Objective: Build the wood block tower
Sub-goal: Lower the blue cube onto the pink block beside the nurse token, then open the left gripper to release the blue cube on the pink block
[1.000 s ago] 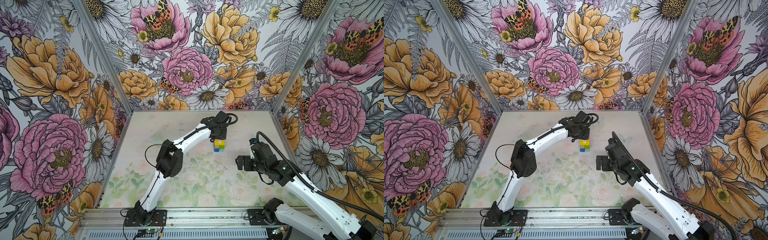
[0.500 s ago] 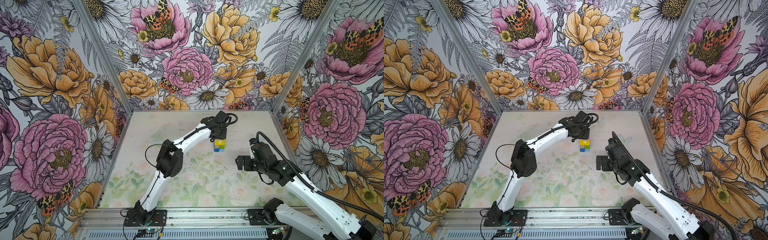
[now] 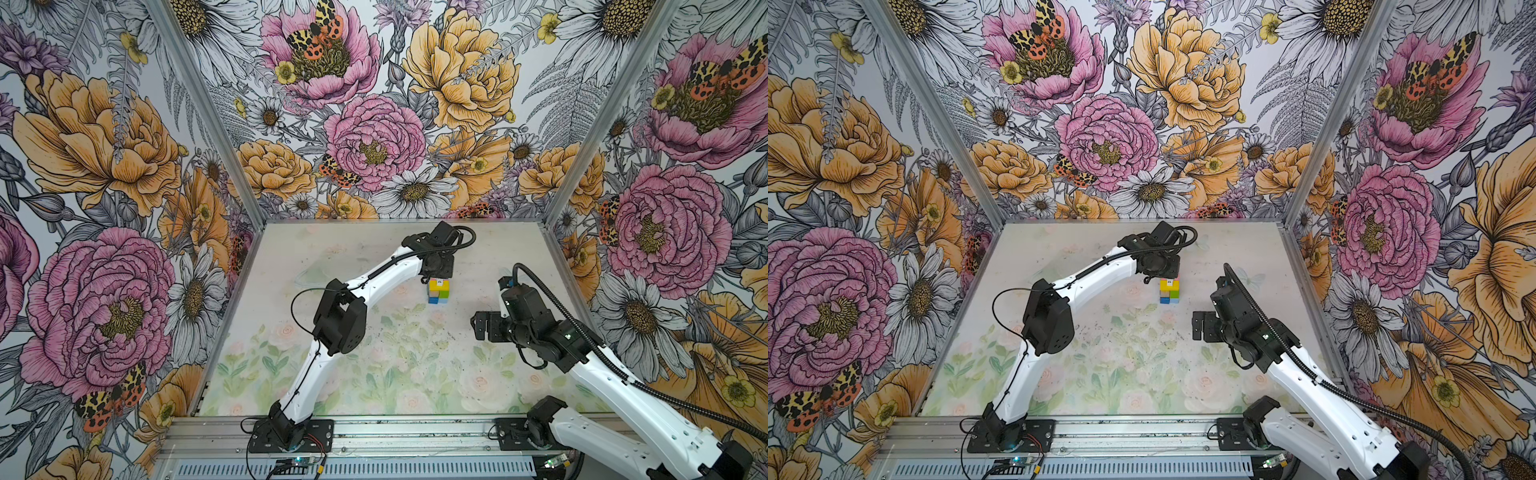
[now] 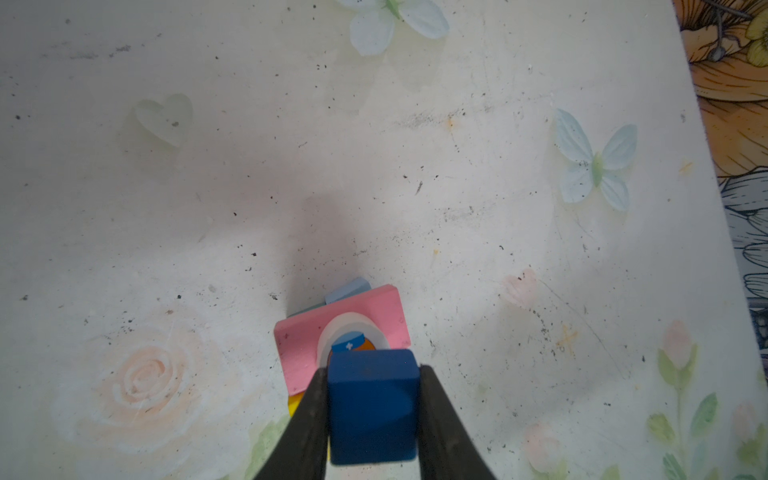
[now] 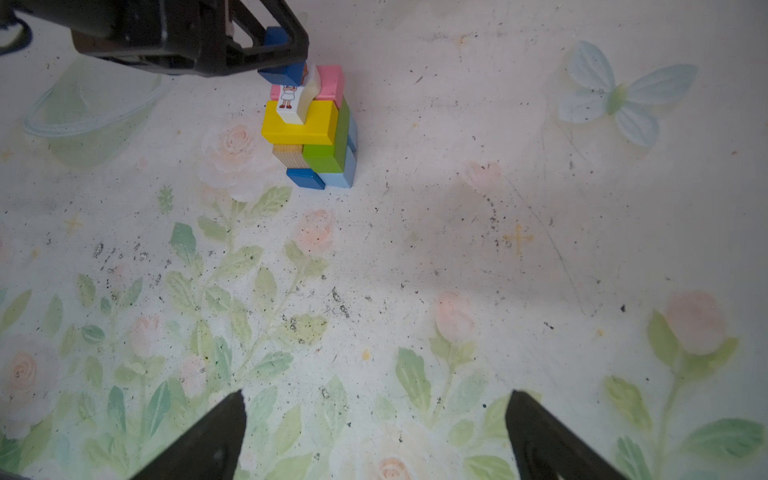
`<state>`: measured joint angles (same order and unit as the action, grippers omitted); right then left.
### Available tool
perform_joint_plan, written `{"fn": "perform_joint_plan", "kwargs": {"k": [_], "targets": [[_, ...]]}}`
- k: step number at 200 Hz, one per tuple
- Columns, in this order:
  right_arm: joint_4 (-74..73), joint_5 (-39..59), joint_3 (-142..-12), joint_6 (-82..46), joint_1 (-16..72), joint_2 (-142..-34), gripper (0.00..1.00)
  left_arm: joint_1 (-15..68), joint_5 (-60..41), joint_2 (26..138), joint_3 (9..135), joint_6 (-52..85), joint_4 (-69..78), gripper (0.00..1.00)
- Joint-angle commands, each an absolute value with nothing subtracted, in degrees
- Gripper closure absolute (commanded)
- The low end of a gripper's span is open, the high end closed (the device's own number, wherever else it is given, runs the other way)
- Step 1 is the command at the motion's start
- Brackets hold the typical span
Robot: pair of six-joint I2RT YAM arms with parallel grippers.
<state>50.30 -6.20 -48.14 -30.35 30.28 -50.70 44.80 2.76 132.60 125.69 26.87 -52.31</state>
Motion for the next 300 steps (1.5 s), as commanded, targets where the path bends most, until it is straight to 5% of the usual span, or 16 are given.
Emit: {"fn": "perform_joint_plan", "kwargs": {"k": [1,72,300], "targets": [[48.45,-6.17,-48.4,-29.25,29.73,-50.66,0.0,44.29,3.69,133.96,127.53,27.25,-51.87,0.72],[48.34,-6.06,-48.25,-29.34,29.7,-50.74,0.0,44.26,3.26,134.02,127.92,27.27,-51.94,0.63],[48.34,-6.16,-48.33,-29.19,29.6,-51.07,0.0,44.2,4.29,131.67,127.17,27.0,-51.9,0.58]]}}
